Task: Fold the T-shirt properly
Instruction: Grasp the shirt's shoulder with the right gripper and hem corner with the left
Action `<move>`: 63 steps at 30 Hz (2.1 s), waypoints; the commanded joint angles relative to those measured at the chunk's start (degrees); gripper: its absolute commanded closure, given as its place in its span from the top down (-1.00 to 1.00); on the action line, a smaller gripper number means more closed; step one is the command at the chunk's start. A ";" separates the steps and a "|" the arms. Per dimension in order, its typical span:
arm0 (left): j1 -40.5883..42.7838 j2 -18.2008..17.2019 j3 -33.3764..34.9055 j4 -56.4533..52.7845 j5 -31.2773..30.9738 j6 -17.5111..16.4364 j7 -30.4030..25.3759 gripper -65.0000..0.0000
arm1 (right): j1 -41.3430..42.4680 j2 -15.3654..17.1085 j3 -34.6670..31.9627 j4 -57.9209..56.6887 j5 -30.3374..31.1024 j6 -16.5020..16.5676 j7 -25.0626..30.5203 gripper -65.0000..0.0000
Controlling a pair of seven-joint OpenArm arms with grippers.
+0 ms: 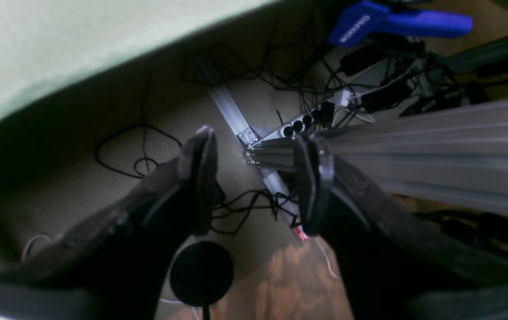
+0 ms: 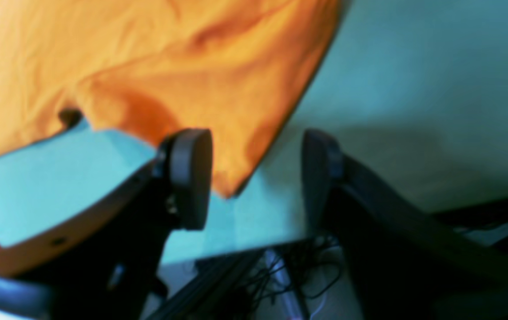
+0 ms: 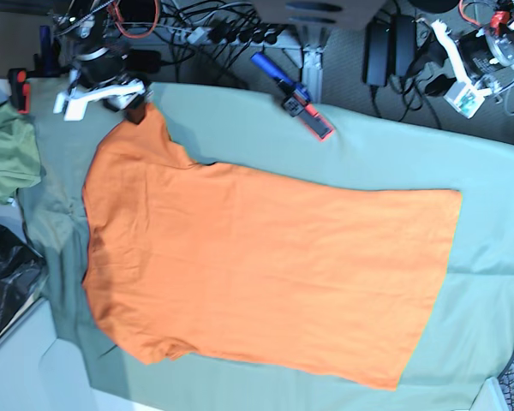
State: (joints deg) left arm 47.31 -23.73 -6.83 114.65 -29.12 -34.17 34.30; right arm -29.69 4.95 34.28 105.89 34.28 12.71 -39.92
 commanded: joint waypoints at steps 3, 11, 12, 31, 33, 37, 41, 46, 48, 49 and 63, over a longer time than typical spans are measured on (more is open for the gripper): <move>0.48 -0.92 -0.37 0.94 -0.66 -1.22 -0.92 -0.02 | 0.55 -0.26 -0.92 0.31 0.61 2.10 1.51 0.00; 0.50 -0.92 -0.37 0.94 -0.59 -1.22 -1.03 -0.02 | 4.52 -1.16 -1.05 -5.20 0.26 2.10 1.51 0.00; 0.48 -0.92 -0.37 0.94 -0.59 -1.22 -1.03 -0.02 | 4.92 -1.18 -1.05 -5.79 0.26 2.10 1.49 0.00; -4.66 -4.70 -4.79 0.94 -3.17 -1.16 -0.63 -0.02 | 5.55 -1.16 -1.05 -7.23 0.24 2.12 1.55 -1.00; -6.67 -6.73 -5.01 0.87 -3.50 -0.98 -0.68 -0.02 | 5.53 -1.14 -1.05 -7.23 -1.40 2.12 1.53 -1.00; -12.22 -9.66 -4.98 -1.64 -4.42 -0.98 -1.70 -0.02 | 5.51 -1.14 -1.05 -7.23 -2.36 2.16 1.49 -1.00; -19.58 -9.53 -4.52 -10.03 -6.88 -0.98 -2.86 -0.02 | 5.25 -1.14 -1.05 -7.23 -2.34 2.34 1.49 -1.00; -28.11 -9.44 -2.84 -19.71 -8.59 -1.01 -2.75 -0.02 | 5.18 -1.14 -1.05 -7.23 -2.38 2.73 0.79 -1.00; -30.16 -9.42 -2.08 -22.29 -8.63 -1.01 -2.78 -0.02 | 5.05 -1.16 -1.05 -7.23 -2.38 2.73 0.61 -1.00; -31.10 -9.27 -1.66 -23.50 -8.63 -1.01 -2.75 -0.02 | 4.90 -1.14 -1.05 -7.23 -2.36 2.73 0.61 -1.00; -33.20 -4.13 1.90 -27.78 -9.62 -1.05 -2.34 -0.05 | 3.30 -1.11 -1.05 -7.23 -2.12 2.75 0.63 -1.00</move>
State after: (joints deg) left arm 14.39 -27.22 -4.91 86.28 -38.48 -34.98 31.57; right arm -25.74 3.51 33.12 98.28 32.80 12.97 -37.71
